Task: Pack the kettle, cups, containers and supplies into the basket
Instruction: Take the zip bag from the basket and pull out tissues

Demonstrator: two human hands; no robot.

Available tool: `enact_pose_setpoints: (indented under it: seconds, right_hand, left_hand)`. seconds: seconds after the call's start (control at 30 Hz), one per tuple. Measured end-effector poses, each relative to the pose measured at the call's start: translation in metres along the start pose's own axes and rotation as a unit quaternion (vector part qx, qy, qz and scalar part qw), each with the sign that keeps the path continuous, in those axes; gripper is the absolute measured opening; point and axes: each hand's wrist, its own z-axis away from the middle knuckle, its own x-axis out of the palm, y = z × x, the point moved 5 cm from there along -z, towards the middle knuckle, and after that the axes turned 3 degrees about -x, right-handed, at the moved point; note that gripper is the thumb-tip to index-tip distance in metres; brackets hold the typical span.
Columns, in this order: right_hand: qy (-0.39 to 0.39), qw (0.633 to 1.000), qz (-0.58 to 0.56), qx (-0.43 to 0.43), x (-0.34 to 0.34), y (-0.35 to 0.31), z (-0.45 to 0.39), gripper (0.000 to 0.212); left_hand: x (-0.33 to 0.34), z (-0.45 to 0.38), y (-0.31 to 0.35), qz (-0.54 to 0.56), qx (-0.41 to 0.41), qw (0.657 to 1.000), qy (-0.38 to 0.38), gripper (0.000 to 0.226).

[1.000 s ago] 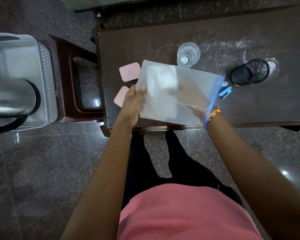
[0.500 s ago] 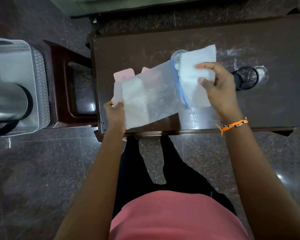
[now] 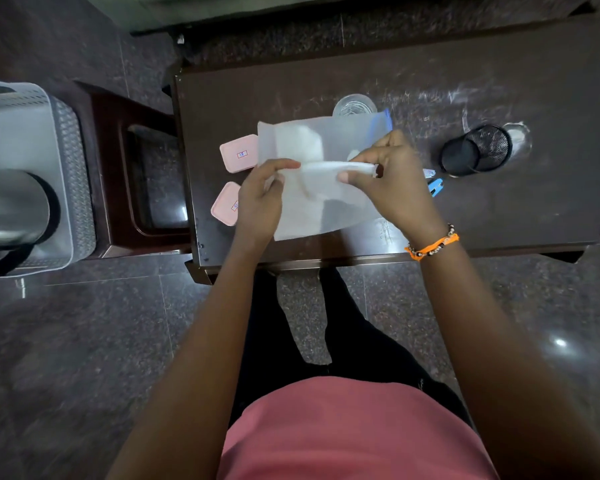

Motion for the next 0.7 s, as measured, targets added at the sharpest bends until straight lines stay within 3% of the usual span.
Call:
enact_pose_setpoints:
  seconds: [0.23,0.3,0.47,0.57,0.63,0.7]
  right_hand:
    - [-0.095,0.991,-0.088,0.045,0.014,0.011,-0.005,0.012]
    - [-0.057,0.978,-0.183,0.082,0.015,0.018,-0.006,0.010]
    - [-0.003,0.928,-0.319,0.190,0.022,0.050,-0.001,0.041]
    - [0.043,0.901,-0.372,0.217,0.017,0.067,0.002,0.030]
    - [0.107,0.878,-0.406,0.230,0.001,0.082,0.000,0.020]
    - [0.179,0.861,-0.410,0.240,-0.024,0.103,-0.003,0.023]
  left_hand:
    - [0.016,0.004,0.012,0.033,-0.023,0.995,-0.091,0.014]
    - [0.020,0.001,0.012,0.049,-0.039,0.995,-0.077,0.014]
    - [0.046,-0.004,0.008,0.158,-0.113,0.979,-0.055,0.007]
    - [0.059,-0.009,0.001,0.140,-0.122,0.980,-0.068,0.009]
    - [0.068,-0.015,-0.003,0.097,-0.118,0.986,-0.073,0.013]
    - [0.077,-0.021,-0.007,0.077,-0.117,0.986,-0.090,0.017]
